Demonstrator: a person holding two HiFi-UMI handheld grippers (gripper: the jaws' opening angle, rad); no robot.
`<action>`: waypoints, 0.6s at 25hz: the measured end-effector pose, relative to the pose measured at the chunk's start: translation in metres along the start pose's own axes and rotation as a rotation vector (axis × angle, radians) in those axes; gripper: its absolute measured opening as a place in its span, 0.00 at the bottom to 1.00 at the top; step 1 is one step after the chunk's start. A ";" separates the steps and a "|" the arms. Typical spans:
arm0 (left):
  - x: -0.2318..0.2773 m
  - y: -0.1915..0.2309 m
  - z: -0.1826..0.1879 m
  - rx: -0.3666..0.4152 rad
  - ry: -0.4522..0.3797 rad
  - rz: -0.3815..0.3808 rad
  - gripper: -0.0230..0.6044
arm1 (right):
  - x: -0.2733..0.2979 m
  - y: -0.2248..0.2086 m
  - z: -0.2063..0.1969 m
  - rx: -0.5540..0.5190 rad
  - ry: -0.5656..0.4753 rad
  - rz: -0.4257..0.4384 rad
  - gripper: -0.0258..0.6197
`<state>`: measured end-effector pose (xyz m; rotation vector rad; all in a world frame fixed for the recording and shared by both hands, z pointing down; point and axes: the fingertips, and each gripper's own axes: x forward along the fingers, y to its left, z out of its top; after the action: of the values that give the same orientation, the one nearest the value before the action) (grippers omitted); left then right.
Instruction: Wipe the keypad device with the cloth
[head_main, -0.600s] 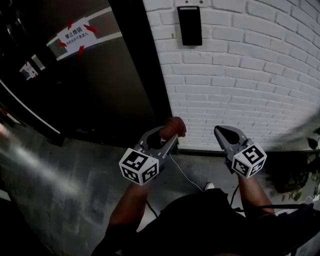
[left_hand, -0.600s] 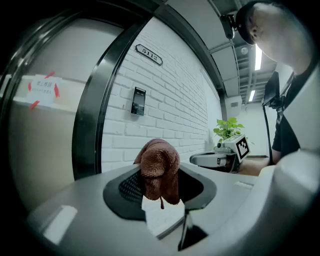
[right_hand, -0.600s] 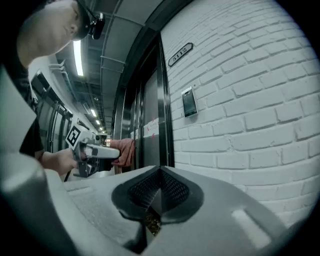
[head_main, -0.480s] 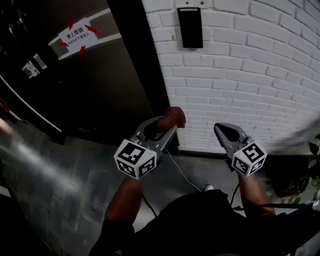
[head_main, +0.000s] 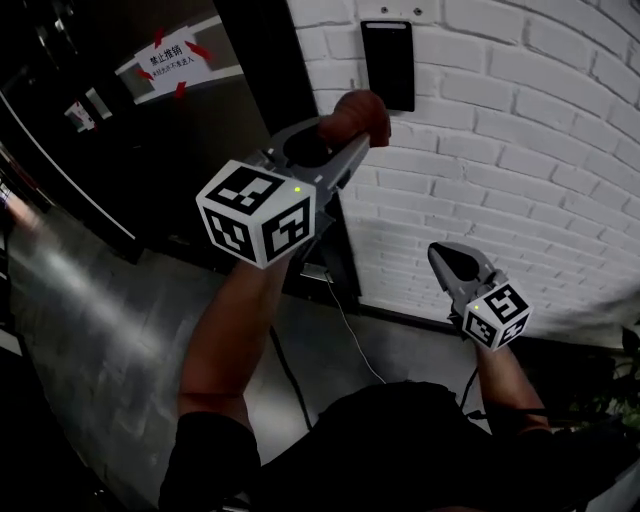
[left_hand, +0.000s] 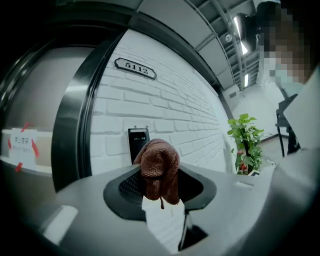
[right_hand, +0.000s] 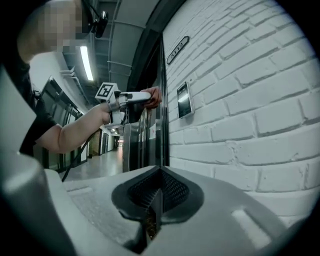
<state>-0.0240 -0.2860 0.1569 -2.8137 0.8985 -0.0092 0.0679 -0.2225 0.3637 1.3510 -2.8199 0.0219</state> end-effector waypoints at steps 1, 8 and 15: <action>0.010 0.004 0.011 -0.005 -0.011 0.006 0.31 | 0.001 -0.003 0.002 -0.003 -0.001 0.011 0.03; 0.058 0.040 0.054 -0.025 -0.053 0.108 0.30 | -0.003 -0.018 -0.010 0.024 0.007 0.074 0.03; 0.091 0.052 0.067 -0.018 -0.063 0.142 0.30 | -0.004 -0.035 -0.017 0.007 0.032 0.117 0.03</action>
<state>0.0247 -0.3677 0.0768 -2.7427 1.0867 0.1066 0.0980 -0.2414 0.3808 1.1740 -2.8707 0.0539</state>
